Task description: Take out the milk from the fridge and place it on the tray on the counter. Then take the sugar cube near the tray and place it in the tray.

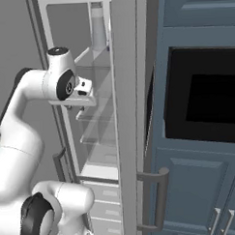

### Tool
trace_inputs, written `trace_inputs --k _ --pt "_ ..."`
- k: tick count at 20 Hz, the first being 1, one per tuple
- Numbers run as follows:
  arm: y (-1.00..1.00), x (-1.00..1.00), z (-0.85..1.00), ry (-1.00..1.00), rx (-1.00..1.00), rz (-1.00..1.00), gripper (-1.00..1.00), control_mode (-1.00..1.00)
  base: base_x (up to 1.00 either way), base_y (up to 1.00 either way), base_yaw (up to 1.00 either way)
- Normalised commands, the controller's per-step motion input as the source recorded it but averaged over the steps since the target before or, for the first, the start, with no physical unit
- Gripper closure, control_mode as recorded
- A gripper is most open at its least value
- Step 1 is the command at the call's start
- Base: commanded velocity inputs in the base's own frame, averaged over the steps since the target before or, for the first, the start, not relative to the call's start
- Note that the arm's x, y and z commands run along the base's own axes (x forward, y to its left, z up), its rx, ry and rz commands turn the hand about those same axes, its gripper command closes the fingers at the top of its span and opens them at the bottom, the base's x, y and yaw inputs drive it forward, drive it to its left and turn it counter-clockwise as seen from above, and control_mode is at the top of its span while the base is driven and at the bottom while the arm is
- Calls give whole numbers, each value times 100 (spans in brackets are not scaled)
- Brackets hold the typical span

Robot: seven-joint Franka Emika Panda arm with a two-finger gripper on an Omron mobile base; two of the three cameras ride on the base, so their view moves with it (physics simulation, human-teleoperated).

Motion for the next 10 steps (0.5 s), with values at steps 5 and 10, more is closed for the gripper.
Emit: trace_inputs --k 5,10 --pt "0 -25 0 -1 0 0 -100 -100 0 0 0" --pt "0 -49 8 -25 0 0 -100 -100 0 0 0"
